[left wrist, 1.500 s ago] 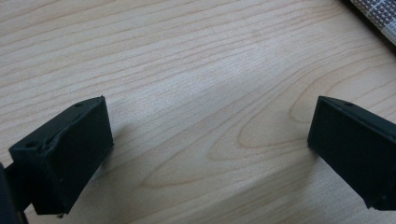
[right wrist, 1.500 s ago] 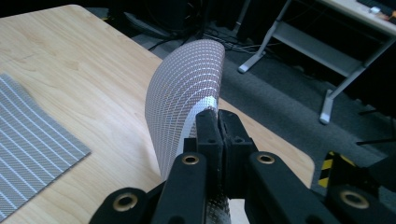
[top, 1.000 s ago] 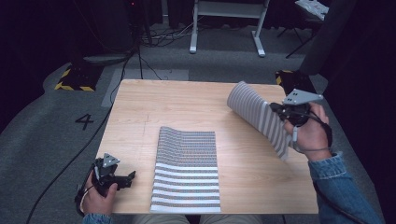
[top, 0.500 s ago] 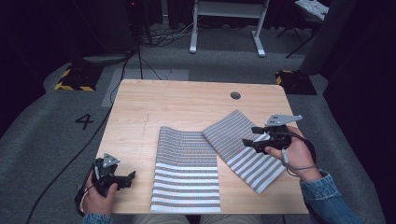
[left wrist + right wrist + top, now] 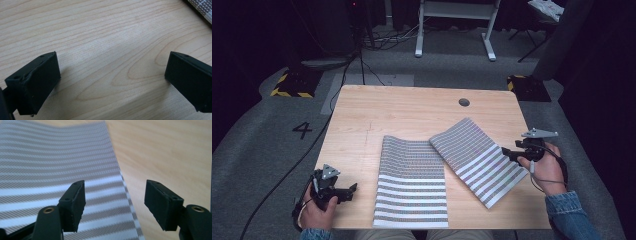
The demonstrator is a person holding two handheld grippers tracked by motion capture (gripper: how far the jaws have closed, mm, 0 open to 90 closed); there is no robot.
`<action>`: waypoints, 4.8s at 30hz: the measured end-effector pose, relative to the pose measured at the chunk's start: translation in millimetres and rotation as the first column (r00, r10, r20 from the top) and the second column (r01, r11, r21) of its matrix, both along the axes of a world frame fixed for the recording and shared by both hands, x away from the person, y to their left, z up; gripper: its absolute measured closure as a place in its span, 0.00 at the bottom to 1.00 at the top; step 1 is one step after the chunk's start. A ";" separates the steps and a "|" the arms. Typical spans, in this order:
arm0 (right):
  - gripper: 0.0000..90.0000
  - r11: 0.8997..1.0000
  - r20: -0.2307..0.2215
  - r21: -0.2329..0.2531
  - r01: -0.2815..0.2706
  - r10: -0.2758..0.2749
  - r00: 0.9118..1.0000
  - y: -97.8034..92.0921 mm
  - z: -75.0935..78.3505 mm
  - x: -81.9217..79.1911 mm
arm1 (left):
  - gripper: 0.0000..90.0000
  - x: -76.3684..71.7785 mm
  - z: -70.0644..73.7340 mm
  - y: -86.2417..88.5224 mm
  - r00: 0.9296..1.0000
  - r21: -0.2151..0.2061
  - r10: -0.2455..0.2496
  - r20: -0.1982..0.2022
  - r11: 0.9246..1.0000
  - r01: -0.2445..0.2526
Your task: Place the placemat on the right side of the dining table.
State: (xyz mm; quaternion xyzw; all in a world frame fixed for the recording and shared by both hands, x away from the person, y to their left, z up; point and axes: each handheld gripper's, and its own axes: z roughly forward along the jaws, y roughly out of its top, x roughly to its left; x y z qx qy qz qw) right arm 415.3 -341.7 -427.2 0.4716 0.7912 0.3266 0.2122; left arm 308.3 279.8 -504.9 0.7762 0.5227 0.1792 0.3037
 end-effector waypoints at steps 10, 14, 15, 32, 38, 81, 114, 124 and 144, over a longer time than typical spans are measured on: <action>0.36 0.999 -0.104 0.003 0.041 -0.041 0.994 -21.4 -44.9 -7.0 | 0.00 0.0 0.0 0.0 1.000 0.000 0.000 0.000 1.000 0.000; 0.35 0.999 -0.122 -0.007 0.042 -0.042 0.992 -23.9 -56.3 -9.6 | 0.00 0.0 0.0 0.0 1.000 0.000 0.000 0.000 1.000 0.000; 0.34 0.999 -0.130 -0.008 0.041 -0.042 0.991 -24.0 -58.4 -10.3 | 0.00 0.0 0.0 0.0 1.000 0.000 0.000 0.000 1.000 0.000; 0.81 0.999 -0.094 -0.045 -0.020 0.016 0.995 -8.0 -54.5 -21.7 | 0.00 0.0 0.0 0.0 1.000 0.000 0.000 0.000 1.000 0.000; 0.94 0.997 -0.056 -0.068 -0.036 0.033 0.998 3.8 -39.9 -27.3 | 0.00 0.0 0.0 0.0 1.000 0.000 0.000 0.000 1.000 0.000; 0.93 0.735 -0.013 0.221 -0.641 0.659 0.752 171.2 22.0 -153.3 | 0.00 0.0 0.0 0.0 1.000 0.000 0.000 0.000 1.000 0.000; 0.41 0.982 0.018 0.143 -0.124 0.123 0.992 65.3 -21.6 -95.4 | 0.00 2.0 0.0 -0.6 1.000 0.002 0.005 -0.001 1.000 -0.005; 0.38 0.994 -0.044 0.060 0.087 -0.084 0.995 23.1 -54.5 -78.9 | 0.00 2.0 0.0 -0.7 1.000 0.001 0.005 -0.002 1.000 -0.005; 0.17 0.976 -0.019 0.032 0.216 -0.216 0.976 10.9 -73.2 -67.9 | 0.00 2.0 0.0 -0.6 1.000 0.001 0.005 -0.002 1.000 -0.005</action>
